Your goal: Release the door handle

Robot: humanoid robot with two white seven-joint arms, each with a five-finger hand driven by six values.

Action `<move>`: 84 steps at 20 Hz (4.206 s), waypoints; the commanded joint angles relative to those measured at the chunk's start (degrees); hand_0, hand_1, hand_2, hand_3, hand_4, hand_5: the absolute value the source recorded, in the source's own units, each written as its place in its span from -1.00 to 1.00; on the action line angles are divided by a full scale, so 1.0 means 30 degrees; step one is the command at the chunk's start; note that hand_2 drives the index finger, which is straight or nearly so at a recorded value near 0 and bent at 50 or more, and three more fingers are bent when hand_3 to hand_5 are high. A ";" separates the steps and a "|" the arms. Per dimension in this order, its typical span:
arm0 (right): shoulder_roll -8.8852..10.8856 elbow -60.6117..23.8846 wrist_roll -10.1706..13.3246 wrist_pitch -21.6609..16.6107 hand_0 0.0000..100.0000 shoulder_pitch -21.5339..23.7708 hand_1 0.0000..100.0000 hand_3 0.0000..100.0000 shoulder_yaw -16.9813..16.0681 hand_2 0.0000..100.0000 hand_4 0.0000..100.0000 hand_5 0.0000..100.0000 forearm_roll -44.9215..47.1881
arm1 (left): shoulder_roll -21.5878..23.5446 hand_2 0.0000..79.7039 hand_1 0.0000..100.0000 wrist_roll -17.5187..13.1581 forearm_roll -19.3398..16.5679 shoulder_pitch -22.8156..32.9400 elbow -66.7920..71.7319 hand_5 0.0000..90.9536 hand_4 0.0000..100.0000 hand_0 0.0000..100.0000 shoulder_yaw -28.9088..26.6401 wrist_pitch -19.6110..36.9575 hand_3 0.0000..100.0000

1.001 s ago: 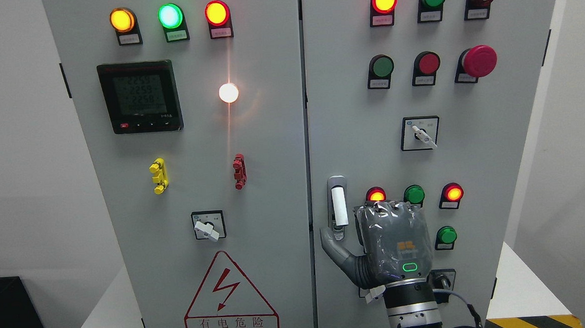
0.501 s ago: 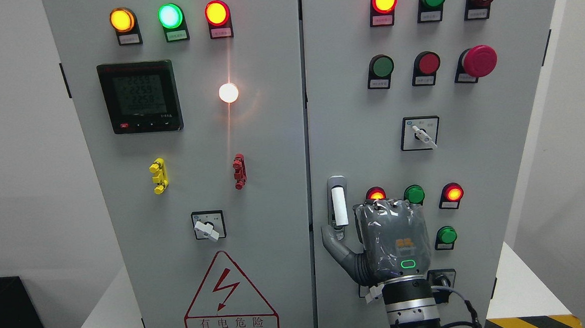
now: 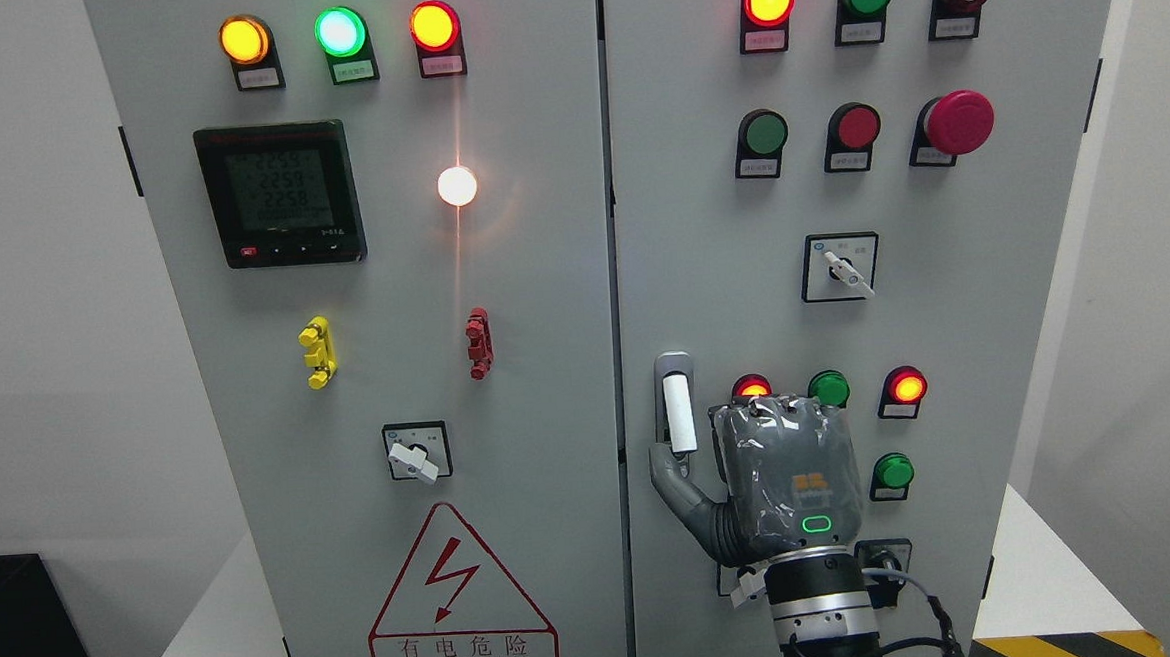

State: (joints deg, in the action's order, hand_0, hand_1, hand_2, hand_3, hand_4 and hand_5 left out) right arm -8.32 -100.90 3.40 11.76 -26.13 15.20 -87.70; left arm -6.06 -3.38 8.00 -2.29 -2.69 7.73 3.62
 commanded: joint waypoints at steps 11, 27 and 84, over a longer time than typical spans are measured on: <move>-0.0011 0.0146 0.0096 0.0007 -0.23 -0.0019 -0.33 1.00 -0.0114 1.00 1.00 1.00 -0.0004 | 0.0000 -1.00 0.11 -0.0015 -0.0002 0.0000 -0.0012 -1.00 -1.00 -0.76 0.0000 -0.0006 -1.00; -0.0011 0.0146 0.0096 0.0007 -0.18 0.0010 -0.29 1.00 -0.0231 1.00 1.00 1.00 -0.0004 | 0.0000 -1.00 0.11 -0.0015 -0.0002 0.0000 0.0017 -1.00 -1.00 -0.76 0.0000 -0.0006 -1.00; -0.0011 -0.0147 0.0154 0.0007 -0.12 0.0186 -0.30 1.00 -0.0612 1.00 1.00 1.00 0.0025 | 0.0000 -1.00 0.11 -0.0015 -0.0002 0.0000 -0.0012 -1.00 -1.00 -0.76 0.0000 -0.0006 -1.00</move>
State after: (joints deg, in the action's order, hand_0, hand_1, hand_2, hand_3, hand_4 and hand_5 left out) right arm -8.34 -101.11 3.83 11.71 -25.57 13.53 -87.63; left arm -6.06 -3.38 8.01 -2.28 -2.65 7.73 3.62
